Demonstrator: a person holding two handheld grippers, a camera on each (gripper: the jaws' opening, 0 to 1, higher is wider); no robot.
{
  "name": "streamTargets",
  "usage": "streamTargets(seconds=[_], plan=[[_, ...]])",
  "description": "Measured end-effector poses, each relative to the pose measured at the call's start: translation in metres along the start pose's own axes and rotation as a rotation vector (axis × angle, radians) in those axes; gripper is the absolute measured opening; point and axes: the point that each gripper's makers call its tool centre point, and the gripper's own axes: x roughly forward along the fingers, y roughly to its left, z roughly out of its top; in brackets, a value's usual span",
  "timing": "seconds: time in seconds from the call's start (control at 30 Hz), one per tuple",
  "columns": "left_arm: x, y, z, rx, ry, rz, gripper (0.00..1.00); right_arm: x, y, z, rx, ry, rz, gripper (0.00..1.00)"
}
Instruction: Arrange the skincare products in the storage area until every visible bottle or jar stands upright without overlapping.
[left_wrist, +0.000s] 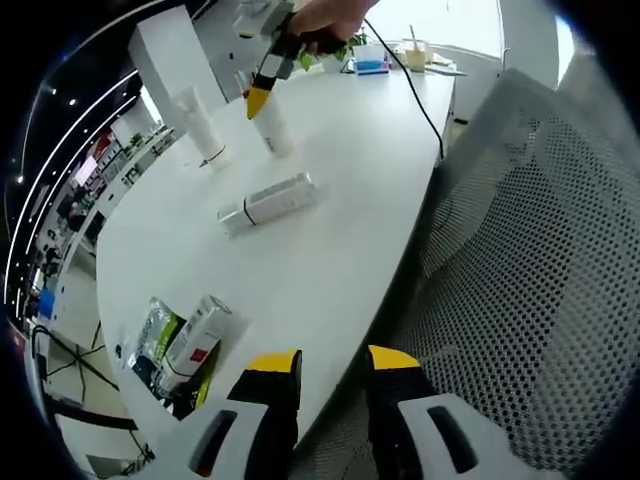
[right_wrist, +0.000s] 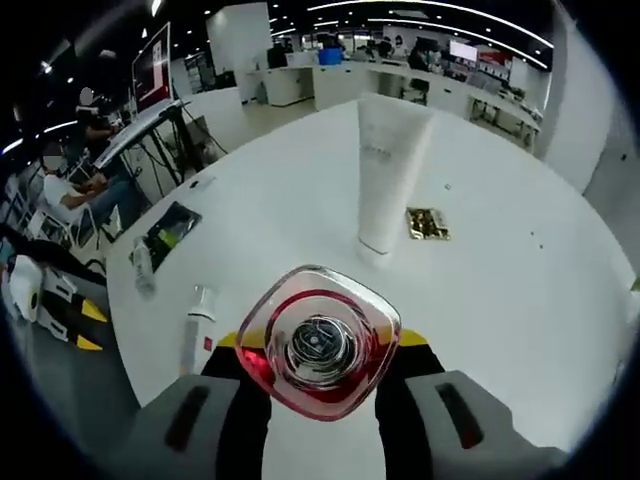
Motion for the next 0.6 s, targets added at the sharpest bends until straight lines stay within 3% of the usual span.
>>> streamTargets(seconds=[0.2, 0.6], plan=[[0.0006, -0.0005, -0.0013, -0.001, 0.007, -0.004, 0.25, 0.0059, -0.0020, -0.0102, -0.018, 0.005, 0.015, 0.36], [0.0010, -0.0057, 0.0018, 0.007, -0.004, -0.026, 0.25, 0.0075, -0.0045, -0.0035, 0.004, -0.128, -0.002, 0.36]])
